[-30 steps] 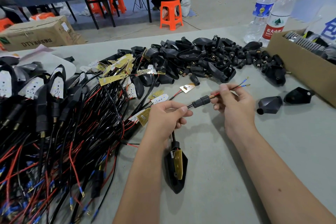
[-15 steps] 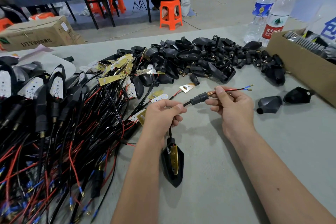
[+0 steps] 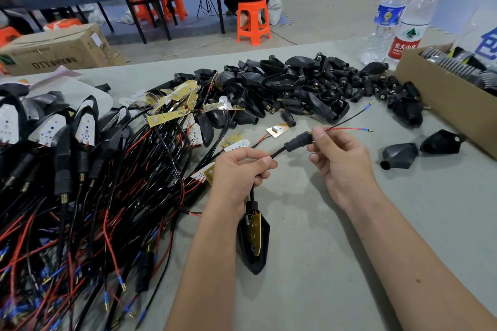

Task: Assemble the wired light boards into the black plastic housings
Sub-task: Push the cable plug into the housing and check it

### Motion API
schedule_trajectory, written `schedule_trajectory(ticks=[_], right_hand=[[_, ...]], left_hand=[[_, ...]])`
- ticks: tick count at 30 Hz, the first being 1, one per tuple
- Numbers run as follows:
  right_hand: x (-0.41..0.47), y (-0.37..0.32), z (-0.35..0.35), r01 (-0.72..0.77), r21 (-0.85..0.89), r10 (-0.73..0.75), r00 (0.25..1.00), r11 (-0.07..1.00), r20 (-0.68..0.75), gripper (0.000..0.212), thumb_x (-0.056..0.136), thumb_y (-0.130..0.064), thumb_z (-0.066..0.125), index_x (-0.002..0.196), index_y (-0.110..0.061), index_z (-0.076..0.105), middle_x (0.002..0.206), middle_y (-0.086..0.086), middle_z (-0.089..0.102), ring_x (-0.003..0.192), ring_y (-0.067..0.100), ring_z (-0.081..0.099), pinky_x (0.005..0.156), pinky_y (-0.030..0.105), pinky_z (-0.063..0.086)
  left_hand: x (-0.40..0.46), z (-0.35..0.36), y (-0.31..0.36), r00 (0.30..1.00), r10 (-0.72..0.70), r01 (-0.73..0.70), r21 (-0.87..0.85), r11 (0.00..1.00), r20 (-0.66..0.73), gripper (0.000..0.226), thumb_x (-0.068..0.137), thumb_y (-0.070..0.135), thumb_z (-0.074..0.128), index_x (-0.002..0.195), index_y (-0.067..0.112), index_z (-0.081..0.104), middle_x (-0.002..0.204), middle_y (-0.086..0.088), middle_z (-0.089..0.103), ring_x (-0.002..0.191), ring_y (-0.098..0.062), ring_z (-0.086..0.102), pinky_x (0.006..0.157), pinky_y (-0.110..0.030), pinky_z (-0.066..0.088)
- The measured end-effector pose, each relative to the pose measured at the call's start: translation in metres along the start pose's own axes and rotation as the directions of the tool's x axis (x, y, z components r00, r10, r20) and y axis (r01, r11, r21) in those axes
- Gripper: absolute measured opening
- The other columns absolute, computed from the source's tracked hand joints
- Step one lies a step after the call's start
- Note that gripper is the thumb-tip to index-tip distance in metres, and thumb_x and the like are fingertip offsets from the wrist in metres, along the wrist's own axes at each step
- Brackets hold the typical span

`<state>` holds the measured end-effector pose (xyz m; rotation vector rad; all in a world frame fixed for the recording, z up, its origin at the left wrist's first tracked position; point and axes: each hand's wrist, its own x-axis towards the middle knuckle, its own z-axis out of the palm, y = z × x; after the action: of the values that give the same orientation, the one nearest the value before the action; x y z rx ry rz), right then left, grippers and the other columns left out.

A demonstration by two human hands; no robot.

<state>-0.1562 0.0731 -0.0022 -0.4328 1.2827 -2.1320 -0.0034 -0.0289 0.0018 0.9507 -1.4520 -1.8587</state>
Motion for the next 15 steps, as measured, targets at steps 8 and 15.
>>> schedule_trajectory(ticks=[8,15], right_hand=[[0.0022,-0.0015,-0.0061,-0.076,0.140,0.064,0.994,0.987,0.089,0.014,0.086,-0.014,0.069,0.090,-0.016,0.082,0.104,0.007,0.076,0.071,0.009,0.062,0.057,0.018,0.049],[0.0038,-0.0001,-0.0049,-0.077,0.089,0.069,0.993,0.993,0.094,0.013,0.098,-0.006,0.062,0.099,-0.006,0.075,0.103,0.012,0.077,0.066,0.010,0.058,0.052,0.018,0.045]], left_hand=[[-0.0030,0.0042,0.0061,0.991,-0.074,0.080,-0.047,0.996,0.115,0.008,0.092,-0.004,0.067,0.089,0.002,0.073,0.082,-0.015,0.076,0.056,-0.008,0.055,0.046,-0.013,0.039],[-0.0035,0.0043,0.0056,0.996,-0.050,0.049,0.017,0.999,0.073,0.010,0.090,-0.004,0.069,0.086,0.003,0.073,0.079,-0.014,0.077,0.055,-0.009,0.053,0.046,-0.014,0.039]])
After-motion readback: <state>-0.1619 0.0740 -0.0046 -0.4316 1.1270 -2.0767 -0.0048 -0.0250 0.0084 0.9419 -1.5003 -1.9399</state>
